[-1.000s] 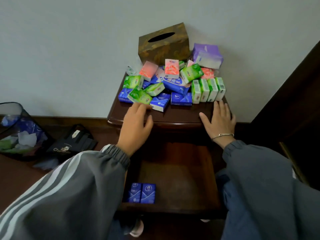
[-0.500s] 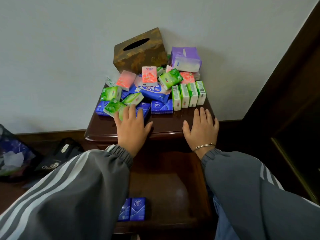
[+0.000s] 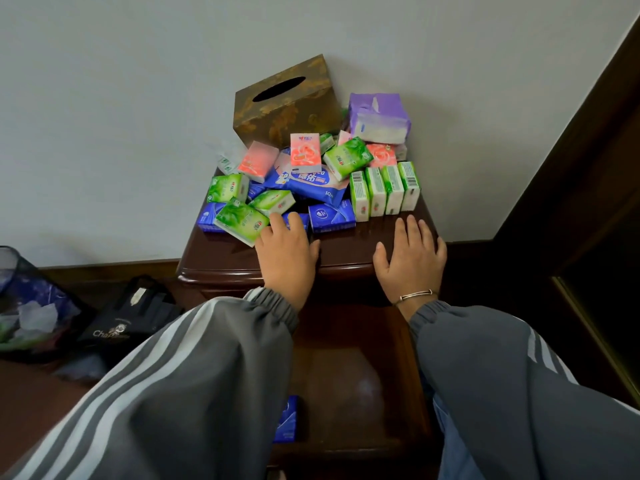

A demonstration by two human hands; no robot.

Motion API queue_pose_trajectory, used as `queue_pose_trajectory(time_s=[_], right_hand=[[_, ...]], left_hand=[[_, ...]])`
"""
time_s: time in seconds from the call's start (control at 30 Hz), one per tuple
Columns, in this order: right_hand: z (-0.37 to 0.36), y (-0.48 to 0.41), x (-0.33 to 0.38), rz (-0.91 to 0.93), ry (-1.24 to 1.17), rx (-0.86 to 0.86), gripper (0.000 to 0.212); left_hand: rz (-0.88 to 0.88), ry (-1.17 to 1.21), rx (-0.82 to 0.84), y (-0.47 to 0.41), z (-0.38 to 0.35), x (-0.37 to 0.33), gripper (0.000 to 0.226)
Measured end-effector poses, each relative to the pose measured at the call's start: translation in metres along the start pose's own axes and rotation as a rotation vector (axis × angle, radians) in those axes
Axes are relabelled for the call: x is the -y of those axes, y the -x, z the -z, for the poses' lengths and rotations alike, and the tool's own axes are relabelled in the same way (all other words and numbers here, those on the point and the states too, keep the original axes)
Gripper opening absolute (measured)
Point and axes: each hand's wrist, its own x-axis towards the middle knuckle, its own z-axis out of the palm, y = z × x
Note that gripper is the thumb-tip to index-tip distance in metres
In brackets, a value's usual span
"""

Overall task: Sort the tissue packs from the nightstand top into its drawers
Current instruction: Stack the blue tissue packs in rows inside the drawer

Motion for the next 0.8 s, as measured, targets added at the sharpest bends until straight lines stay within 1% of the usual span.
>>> queue_pose_trajectory(time_s=[0.07,0.17,0.33,0.43,0.47,0.53,0.57,0.63,0.7,0.8], right_hand=[[0.000,0.001,0.000,0.001,-0.005,-0.006,0.068],[0.000,0.000,0.001,0.002,-0.009,-0.015,0.066],[-0.001,0.000,0.000,0.003,-0.020,-0.027,0.066],[-0.002,0.000,0.000,-0.001,-0.017,-0.037,0.064],[-0.002,0.000,0.000,0.000,-0.016,-0.038,0.064],[-0.002,0.001,0.000,0.007,-0.009,-0.039,0.063],[-0.003,0.001,0.000,0.006,-0.009,-0.036,0.062],[-0.003,0.002,0.001,0.006,-0.012,-0.035,0.062],[-0.003,0.000,0.001,0.003,-0.014,-0.044,0.061],[-0.003,-0.001,0.000,-0.002,-0.014,-0.053,0.061]], left_hand=[[0.040,0.023,0.025,-0.001,0.003,-0.004,0.045],[0.087,0.143,0.047,0.000,0.012,0.000,0.046],[0.102,0.308,0.016,0.003,0.035,0.011,0.045],[-0.012,0.403,-0.022,-0.006,0.043,0.004,0.053],[-0.064,0.435,0.006,-0.011,0.042,0.000,0.057],[-0.158,0.481,0.122,-0.022,0.037,-0.010,0.065],[-0.204,0.476,0.185,-0.027,0.033,-0.013,0.069],[-0.283,0.402,0.250,-0.035,0.022,-0.016,0.075],[-0.324,0.287,0.261,-0.041,0.013,-0.016,0.076],[-0.336,0.166,0.233,-0.046,0.003,-0.017,0.069]])
